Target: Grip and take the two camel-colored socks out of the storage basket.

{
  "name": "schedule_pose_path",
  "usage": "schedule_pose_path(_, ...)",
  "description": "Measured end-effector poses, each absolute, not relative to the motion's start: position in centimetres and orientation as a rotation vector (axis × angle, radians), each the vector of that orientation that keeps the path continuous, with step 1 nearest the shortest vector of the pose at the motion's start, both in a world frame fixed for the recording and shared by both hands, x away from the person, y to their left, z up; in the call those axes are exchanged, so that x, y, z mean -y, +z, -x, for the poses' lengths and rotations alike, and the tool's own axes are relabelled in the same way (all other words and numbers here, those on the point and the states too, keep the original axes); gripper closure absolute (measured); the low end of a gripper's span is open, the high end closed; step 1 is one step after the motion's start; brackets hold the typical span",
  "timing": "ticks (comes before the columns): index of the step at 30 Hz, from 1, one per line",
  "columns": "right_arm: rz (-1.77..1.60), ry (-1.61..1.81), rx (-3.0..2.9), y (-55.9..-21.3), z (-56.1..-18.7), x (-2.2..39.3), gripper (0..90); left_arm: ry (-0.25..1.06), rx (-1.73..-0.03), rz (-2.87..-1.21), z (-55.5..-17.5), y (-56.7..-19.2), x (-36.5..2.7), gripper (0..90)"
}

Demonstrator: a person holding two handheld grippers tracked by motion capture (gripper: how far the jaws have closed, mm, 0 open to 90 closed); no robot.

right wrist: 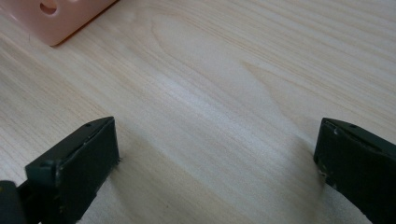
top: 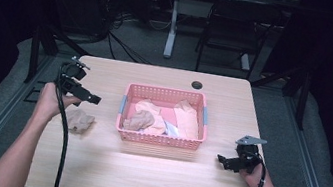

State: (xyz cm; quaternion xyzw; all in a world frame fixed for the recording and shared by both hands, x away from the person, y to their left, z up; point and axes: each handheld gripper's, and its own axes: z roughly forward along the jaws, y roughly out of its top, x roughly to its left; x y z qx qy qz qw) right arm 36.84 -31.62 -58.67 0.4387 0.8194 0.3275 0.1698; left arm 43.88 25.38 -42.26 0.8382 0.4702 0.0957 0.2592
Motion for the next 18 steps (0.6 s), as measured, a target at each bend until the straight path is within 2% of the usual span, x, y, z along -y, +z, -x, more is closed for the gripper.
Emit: schedule_pose_path(18,-1.246,0.931,-2.329,-58.7,-36.8,31.6,0.0,0.232,-1.156,-2.383,-45.1,-41.6,-20.4,0.0)
